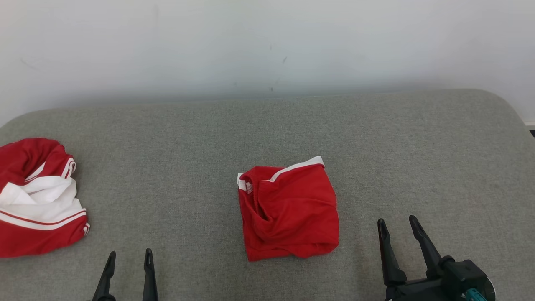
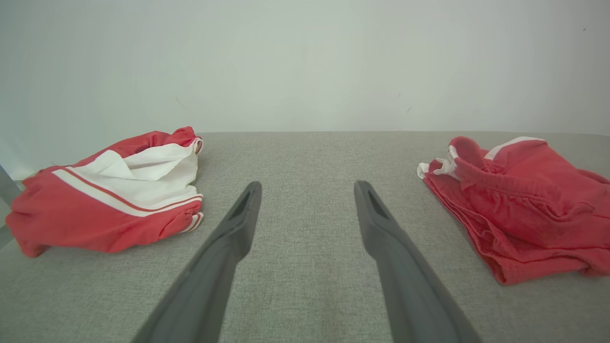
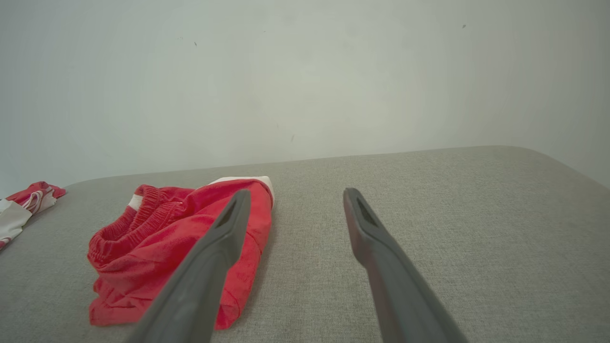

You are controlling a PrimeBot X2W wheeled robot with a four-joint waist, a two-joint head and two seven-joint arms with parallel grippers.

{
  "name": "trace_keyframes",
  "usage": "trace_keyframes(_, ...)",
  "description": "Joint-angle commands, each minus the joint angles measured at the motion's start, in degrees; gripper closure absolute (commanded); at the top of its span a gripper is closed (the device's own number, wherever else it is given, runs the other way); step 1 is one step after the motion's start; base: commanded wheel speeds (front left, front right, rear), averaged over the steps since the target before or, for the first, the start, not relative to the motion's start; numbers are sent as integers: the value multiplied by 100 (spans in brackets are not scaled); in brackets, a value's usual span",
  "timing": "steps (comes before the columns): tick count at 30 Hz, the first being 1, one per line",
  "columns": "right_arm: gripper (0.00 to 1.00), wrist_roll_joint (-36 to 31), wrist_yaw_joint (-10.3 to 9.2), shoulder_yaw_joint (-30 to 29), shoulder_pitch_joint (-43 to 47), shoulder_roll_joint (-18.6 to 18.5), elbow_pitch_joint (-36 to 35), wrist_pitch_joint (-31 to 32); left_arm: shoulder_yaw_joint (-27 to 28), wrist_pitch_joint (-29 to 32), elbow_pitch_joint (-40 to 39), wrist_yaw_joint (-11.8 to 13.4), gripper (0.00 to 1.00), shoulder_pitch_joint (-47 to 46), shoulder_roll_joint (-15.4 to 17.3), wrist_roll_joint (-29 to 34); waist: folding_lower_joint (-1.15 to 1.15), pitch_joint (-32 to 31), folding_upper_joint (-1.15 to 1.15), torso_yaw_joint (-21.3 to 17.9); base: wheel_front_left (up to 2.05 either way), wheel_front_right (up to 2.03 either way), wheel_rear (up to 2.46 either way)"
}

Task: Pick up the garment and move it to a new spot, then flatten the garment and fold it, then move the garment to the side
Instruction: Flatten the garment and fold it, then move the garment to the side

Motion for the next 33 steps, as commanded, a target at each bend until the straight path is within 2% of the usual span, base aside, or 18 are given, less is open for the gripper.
trace_keyframes(1, 0, -21, -14, 4, 2, 13, 12, -1, 15, -15, 6, 8, 0, 60, -6, 42, 0, 2, 0, 0, 0, 0, 0)
trace_keyframes(33, 0, -40, -14, 27, 6, 14, 51, -2, 59, -15, 9, -5, 0, 26, -6, 32, 0, 37, 0, 33, 0, 0, 0)
